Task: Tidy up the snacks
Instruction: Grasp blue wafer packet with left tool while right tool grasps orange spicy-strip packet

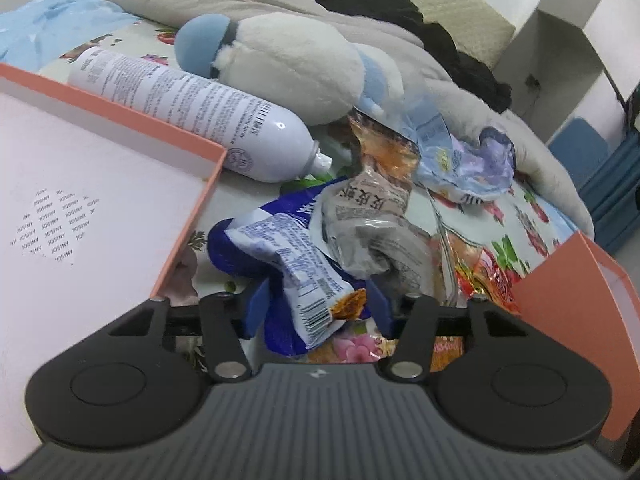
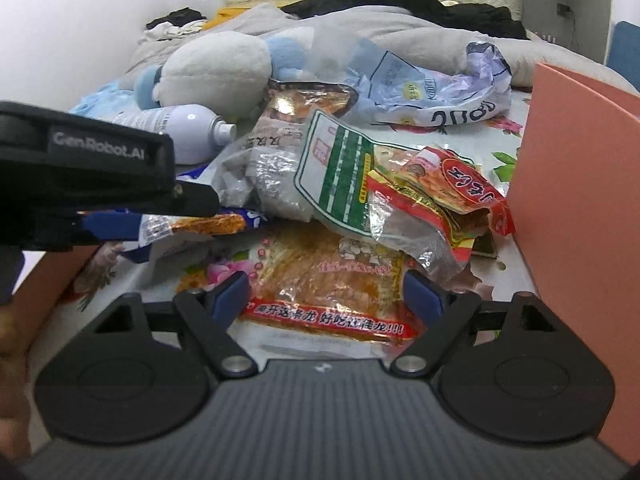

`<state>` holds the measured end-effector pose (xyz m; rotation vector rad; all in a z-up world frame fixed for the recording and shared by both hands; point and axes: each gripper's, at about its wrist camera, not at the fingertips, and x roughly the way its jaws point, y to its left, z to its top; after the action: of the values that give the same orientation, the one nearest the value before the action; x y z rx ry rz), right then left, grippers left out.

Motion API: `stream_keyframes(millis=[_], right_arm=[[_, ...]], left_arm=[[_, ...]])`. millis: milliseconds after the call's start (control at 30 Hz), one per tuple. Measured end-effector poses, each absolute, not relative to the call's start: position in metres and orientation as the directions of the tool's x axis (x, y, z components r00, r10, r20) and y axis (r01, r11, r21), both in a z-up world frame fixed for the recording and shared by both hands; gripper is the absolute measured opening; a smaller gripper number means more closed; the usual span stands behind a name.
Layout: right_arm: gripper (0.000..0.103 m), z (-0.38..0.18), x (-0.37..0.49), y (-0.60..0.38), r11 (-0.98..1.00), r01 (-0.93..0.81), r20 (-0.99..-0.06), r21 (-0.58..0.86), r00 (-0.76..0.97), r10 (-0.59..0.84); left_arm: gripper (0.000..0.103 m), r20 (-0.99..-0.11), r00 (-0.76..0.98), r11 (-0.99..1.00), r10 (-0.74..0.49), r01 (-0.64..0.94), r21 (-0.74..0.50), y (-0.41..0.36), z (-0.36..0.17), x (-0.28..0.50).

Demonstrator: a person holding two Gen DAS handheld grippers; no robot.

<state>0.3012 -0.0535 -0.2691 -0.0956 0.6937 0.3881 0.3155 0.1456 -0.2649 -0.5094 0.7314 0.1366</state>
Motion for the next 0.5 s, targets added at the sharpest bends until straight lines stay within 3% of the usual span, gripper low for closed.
stream_keyframes(millis=[33, 167, 500], right_arm=[[0.077, -0.268, 0.301, -0.054, 0.923, -0.382, -0.639, 0.040, 0.701, 0.317], [0.065, -0.266, 0.297, -0.054, 0.920, -0.391, -0.633, 0.035, 0.703, 0.323], [0.047, -0.253, 0.282, -0.065, 0.913, -0.405, -0.672, 0.049, 0.663, 0.331]], left_arm=[[0.046, -0.672, 0.739, 0.870, -0.045, -0.302, -0.390, 0.146, -0.266, 0.315], [0.040, -0.665, 0.746, 0.854, -0.044, -0.318, -0.412, 0.150, -0.269, 0.309], [0.035, -0.664, 0.744, 0.838, -0.077, -0.312, -0.447, 0.139, -0.258, 0.275]])
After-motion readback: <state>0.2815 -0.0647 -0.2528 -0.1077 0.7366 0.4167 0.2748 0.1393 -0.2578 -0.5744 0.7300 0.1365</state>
